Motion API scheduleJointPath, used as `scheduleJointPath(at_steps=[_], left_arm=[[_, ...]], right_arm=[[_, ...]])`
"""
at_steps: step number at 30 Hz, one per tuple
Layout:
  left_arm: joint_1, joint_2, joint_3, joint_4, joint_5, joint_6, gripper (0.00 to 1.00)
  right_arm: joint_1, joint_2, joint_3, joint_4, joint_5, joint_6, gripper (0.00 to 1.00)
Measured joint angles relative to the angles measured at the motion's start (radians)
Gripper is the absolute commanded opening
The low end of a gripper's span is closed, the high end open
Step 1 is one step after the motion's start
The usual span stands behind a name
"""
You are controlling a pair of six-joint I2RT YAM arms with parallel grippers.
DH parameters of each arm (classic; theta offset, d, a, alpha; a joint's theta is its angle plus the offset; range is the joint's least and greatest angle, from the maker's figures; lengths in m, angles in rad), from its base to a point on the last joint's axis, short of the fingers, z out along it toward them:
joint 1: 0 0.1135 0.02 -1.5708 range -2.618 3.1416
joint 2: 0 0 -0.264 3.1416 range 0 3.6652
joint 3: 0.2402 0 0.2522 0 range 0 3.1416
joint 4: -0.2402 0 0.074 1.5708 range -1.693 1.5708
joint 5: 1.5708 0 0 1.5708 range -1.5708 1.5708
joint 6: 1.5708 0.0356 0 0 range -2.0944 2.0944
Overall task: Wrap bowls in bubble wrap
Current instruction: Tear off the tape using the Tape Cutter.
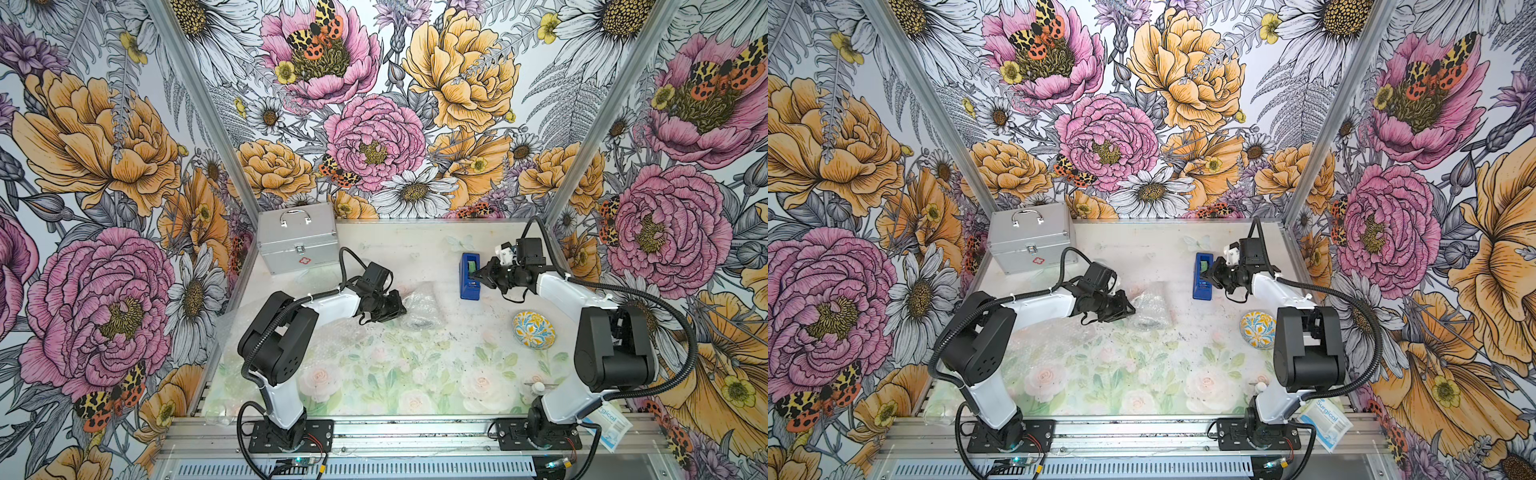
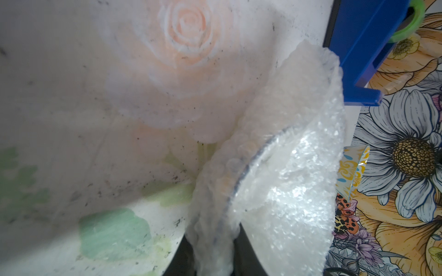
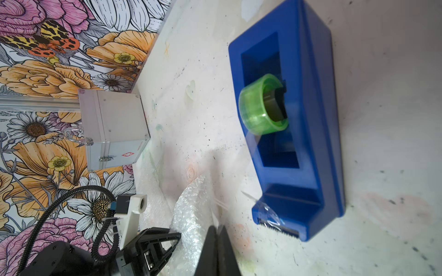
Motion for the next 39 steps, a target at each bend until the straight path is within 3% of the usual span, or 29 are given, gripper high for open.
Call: scheduleJointPath(at_steps=[19,39], left_arm=[[-0.008,0.0,-0.006,0.015,-0.002,0.0,0.21],[-0.016,0.0,-0.016,0.034,-0.004,0.0,0.2]], right_arm=[[0.033,-0.076,-0.23,0.111,0.039,0.019,0.0],[0.053,0.024,-0.223,0.203,0.21,0.016,0.0]])
